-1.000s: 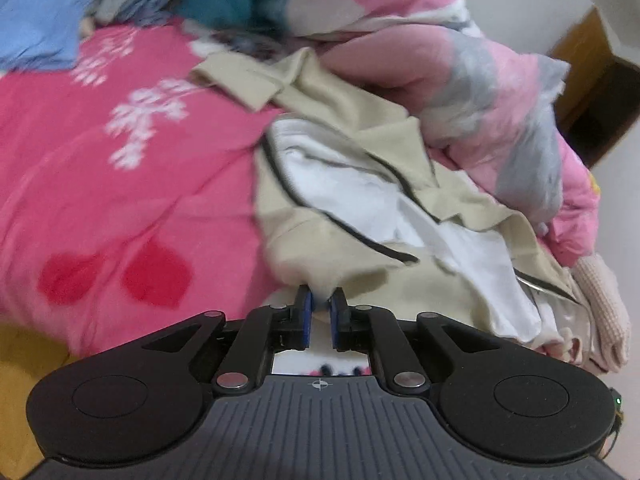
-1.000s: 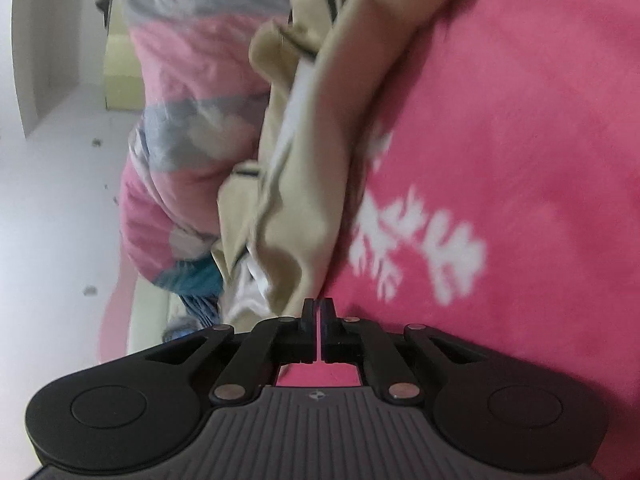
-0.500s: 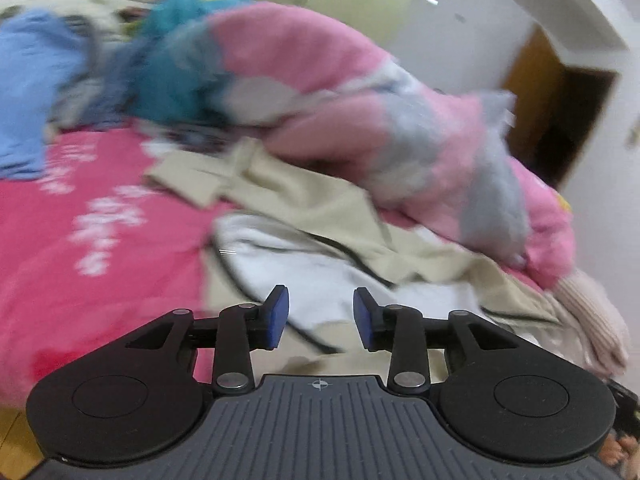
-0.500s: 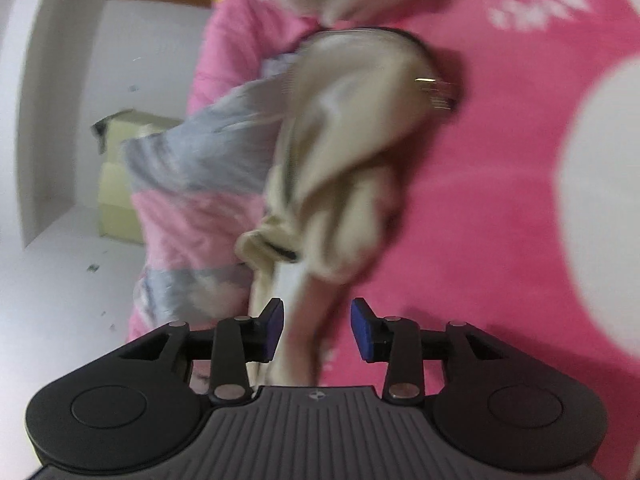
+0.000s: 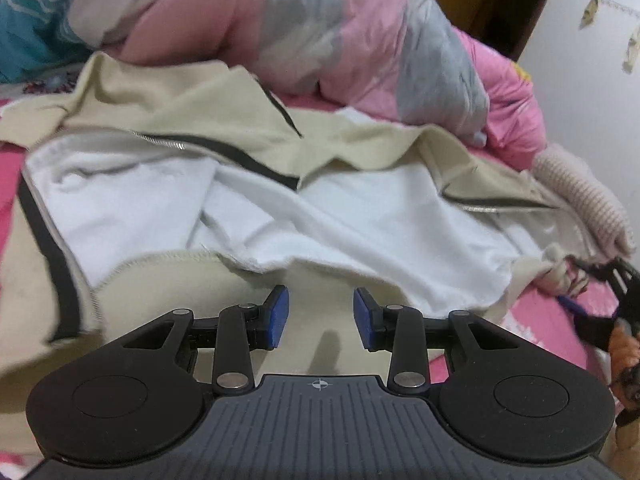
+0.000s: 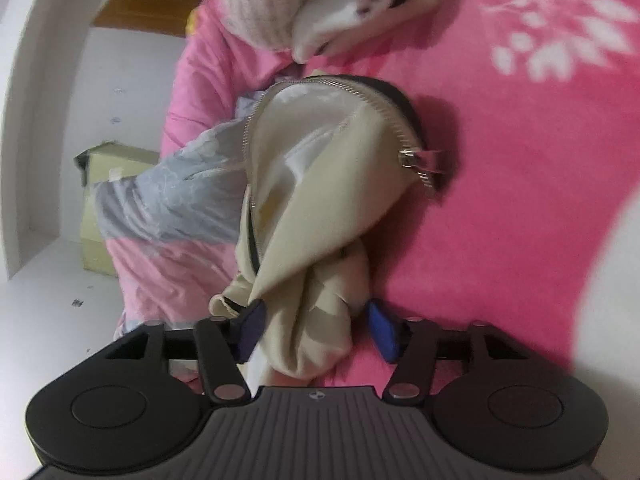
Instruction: Fold clothes
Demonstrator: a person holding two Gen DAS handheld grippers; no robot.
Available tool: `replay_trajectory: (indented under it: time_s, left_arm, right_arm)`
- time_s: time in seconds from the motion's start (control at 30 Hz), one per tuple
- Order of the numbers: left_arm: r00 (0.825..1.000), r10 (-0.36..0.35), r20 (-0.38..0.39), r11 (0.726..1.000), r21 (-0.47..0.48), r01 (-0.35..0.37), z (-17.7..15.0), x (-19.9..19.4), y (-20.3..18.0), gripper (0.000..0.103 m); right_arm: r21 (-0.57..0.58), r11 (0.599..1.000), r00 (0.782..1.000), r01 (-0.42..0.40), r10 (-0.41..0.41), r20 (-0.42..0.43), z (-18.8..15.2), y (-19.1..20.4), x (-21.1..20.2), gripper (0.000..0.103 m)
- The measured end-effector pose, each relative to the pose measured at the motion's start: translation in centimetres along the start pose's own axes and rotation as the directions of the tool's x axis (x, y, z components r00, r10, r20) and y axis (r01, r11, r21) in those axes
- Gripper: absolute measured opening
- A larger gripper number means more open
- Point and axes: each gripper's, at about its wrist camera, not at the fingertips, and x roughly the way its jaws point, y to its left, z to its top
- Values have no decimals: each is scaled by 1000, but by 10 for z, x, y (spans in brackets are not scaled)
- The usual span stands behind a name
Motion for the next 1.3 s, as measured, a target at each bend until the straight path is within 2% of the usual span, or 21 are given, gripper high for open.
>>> replay_trajectory:
  time_s: [0.03,0.1,0.17,0.33,0.47,0.57,0.63,0.67,0.7,0.8,1.0,1.13,1.2,1.23,1.27,1.3]
  left_arm:
    - [1000,7,-6,1000,-3,-7,-2,3,1,35]
    - [1000,21,-18,1000,-9,-21,-7,9,2,35]
    - [999,29,-24,1000,-9,-29,-8,10,3,35]
    - [999,36,-32,999,-7,-37,-8,10,1,35]
    - [998,39,-38,999,-5,-40,-6,11,-1,35]
    - [998,49,-40,999,6,-49,-7,13,-3,35]
    - [998,51,-41,999,7,-51,-7,12,-4,35]
    - [998,52,-42,999,7,-51,-7,11,-3,35]
    - [998,51,-43,999,7,-51,-7,11,-3,35]
    - [998,48,-43,999,1,-48,-8,10,0,35]
    - [998,59,-37,998,-17,-60,-10,3,-2,35]
    - [997,74,-11,996,-39,-74,-12,-14,0,36]
    - [996,84,3,995,-56,-84,-13,-23,3,38]
    - [996,91,3,994,-63,-91,-14,-27,5,39]
    - [995,100,3,993,-67,-99,-16,-31,7,39]
    - [994,107,4,992,-70,-107,-17,-34,9,39]
  right_arm:
    - [-25,1000,1000,2,-3,-5,-1,1,3,46]
    - [-57,998,1000,-1,0,-9,-1,3,4,21]
    - [-70,996,999,-47,47,4,5,11,-8,14]
    - [-66,988,990,-141,143,17,29,33,-36,10]
    - [54,990,991,-131,131,3,41,18,-37,10]
    - [175,980,995,-95,99,-17,37,-11,-30,14]
    - [249,966,996,-73,83,-32,34,-29,-27,23]
    - [251,964,995,-85,96,-31,28,-33,-30,33]
    - [235,968,994,-93,102,-30,23,-35,-34,44]
    - [157,982,993,-107,112,-26,7,-34,-48,48]
    - [-5,998,993,-66,65,-99,-7,-13,-33,58]
    - [-114,992,989,-44,27,-142,-17,1,-22,59]
    - [-164,986,988,-38,13,-153,-22,8,-16,56]
    - [-186,982,988,-36,7,-155,-25,11,-13,51]
    - [-200,979,987,-26,-6,-158,-28,13,-11,34]
    - [-214,977,987,-17,-18,-161,-31,14,-9,12]
